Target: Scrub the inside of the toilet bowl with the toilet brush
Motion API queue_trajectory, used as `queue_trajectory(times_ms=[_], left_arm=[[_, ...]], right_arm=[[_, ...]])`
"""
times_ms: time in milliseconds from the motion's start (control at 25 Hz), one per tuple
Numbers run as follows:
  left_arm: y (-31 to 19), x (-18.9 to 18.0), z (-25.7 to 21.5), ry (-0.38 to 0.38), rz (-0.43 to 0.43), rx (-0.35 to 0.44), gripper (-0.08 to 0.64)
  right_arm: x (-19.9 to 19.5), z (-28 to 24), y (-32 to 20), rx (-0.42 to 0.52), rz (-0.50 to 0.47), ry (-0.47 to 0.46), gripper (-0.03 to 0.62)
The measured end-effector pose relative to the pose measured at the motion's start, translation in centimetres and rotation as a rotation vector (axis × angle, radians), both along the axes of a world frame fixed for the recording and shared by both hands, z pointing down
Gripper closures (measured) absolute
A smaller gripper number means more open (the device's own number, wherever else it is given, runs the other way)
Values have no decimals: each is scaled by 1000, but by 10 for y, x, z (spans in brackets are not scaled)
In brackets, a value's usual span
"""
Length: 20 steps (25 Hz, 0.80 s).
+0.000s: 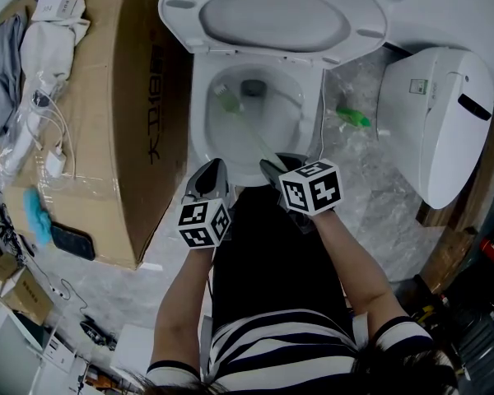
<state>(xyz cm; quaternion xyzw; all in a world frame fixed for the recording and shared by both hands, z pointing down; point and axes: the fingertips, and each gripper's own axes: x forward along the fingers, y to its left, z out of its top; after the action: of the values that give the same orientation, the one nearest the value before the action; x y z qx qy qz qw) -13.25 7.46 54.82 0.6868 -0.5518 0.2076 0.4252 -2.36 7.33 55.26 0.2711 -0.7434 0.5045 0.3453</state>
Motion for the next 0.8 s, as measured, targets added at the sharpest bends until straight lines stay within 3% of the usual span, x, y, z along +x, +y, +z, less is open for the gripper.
queue_trajectory(times_ms=[360, 800], left_arm=[[-7, -8, 1, -7, -26, 10, 560], [-11, -8, 0, -8, -13, 15, 560]], right_arm=[[-1, 6, -23, 68, -57, 57, 505], [29, 9, -43, 98, 29, 120, 505]])
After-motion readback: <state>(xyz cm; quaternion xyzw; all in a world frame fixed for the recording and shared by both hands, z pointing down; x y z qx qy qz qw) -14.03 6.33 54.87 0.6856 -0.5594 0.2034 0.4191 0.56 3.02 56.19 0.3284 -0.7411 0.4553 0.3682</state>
